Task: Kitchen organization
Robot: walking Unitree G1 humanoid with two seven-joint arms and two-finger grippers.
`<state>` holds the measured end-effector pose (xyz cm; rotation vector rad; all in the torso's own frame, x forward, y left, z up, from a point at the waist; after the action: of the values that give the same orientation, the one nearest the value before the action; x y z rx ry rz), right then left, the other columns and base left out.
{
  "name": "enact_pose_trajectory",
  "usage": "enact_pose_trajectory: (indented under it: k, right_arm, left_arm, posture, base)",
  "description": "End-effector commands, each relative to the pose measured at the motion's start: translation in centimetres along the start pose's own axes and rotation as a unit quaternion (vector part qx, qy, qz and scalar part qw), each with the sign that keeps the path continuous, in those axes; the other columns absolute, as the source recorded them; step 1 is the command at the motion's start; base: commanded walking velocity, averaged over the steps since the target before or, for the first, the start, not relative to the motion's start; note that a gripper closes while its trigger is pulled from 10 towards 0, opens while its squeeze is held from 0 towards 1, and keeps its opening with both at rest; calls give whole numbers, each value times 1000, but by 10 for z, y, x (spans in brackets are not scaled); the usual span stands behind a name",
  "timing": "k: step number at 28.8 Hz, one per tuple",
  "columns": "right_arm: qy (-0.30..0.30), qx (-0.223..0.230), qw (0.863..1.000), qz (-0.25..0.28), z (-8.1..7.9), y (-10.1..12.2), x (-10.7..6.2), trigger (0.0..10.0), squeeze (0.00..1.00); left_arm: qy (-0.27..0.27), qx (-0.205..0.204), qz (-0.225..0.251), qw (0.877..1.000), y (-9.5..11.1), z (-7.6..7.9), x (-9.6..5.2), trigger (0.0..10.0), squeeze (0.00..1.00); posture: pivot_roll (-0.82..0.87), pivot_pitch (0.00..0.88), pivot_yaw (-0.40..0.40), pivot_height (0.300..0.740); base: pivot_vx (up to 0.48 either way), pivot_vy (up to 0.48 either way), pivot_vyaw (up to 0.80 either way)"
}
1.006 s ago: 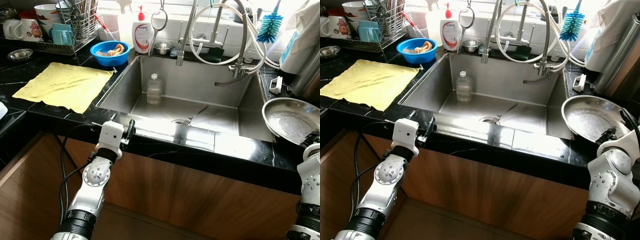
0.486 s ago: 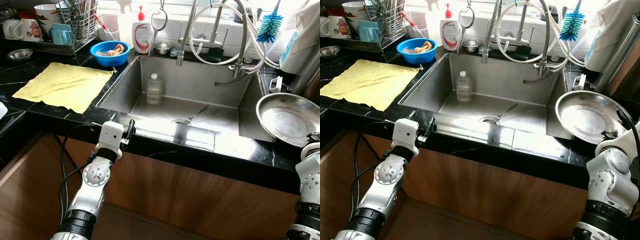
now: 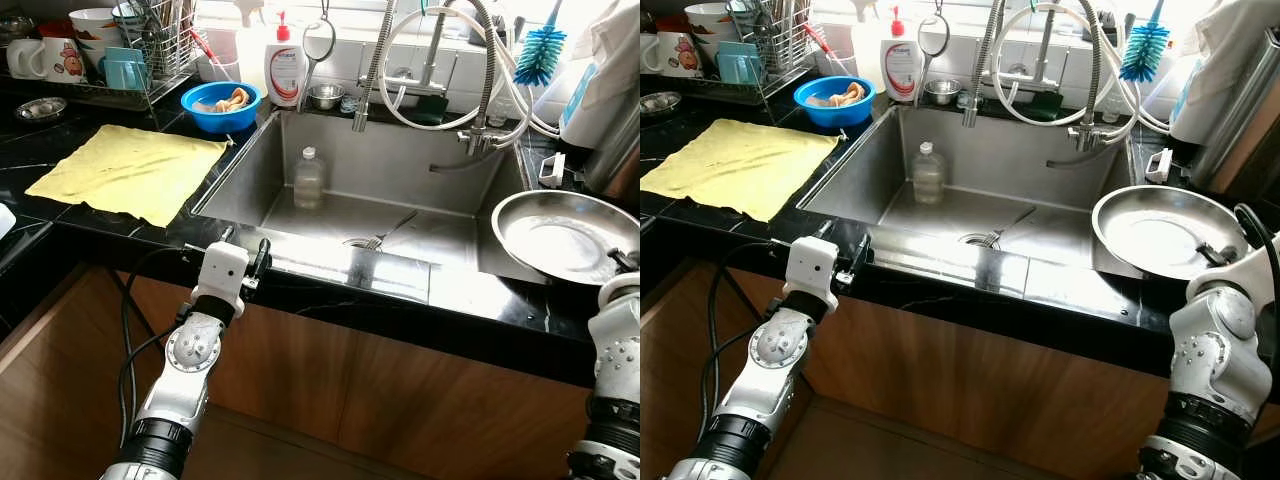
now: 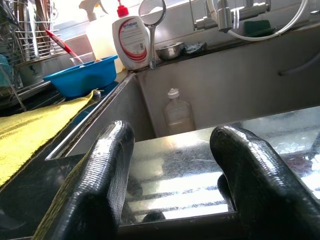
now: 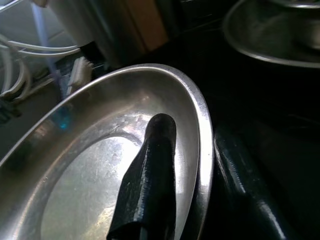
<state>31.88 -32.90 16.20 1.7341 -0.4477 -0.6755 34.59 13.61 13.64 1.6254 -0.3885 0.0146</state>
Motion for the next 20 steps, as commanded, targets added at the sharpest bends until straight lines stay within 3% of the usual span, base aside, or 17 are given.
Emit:
enact_pose_trajectory:
  k: [1, 2, 4, 6, 14, 20]
  right_arm:
    - [26, 6, 1000, 15, -12, 7, -1, 9059, 0]
    - [45, 4, 999, 29, -21, 11, -1, 10000, 0]
    - [56, 2, 998, 39, -26, 14, -2, 10000, 0]
    - [83, -6, 995, 50, -44, 19, -1, 10000, 0]
    - [118, -18, 991, 60, -74, 23, 4, 10000, 0]
    - [176, -101, 979, 22, -106, 6, 14, 10000, 0]
  left_arm:
    - [-3, 10, -39, 999, -16, -1, -5, 10000, 0]
    - [-2, 10, -39, 999, -16, -1, -5, 10000, 0]
    - [-2, 10, -39, 999, -16, -1, -6, 10000, 0]
    - [0, 10, -39, 999, -16, -2, -6, 10000, 0]
    - [3, 9, -38, 999, -15, -3, -5, 10000, 0]
    - [6, 8, -38, 999, -15, -2, -4, 10000, 0]
  posture:
    - [19, 0, -28, 740]
    - [21, 0, -29, 740]
    - [21, 0, -29, 740]
    - [19, 0, -27, 740]
    - [21, 0, -28, 740]
    - [20, 0, -33, 740]
  base:
    - [0, 0, 0]
    - [0, 0, 0]
    - [0, 0, 0]
    - [0, 0, 0]
    - [0, 0, 0]
    - [0, 0, 0]
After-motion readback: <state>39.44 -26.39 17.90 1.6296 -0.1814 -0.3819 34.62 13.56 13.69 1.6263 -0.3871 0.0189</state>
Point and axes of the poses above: a point about 5 cm out from each wrist's last joint towards the gripper, its own x axis pointing out of the wrist towards the gripper, its own y axis along the axis of the wrist's last joint, z = x × y, the point moved 3 cm from there along x, pointing out of the wrist towards the gripper, and after that the axes turned 11 degrees about -x, right-handed, at the moved point
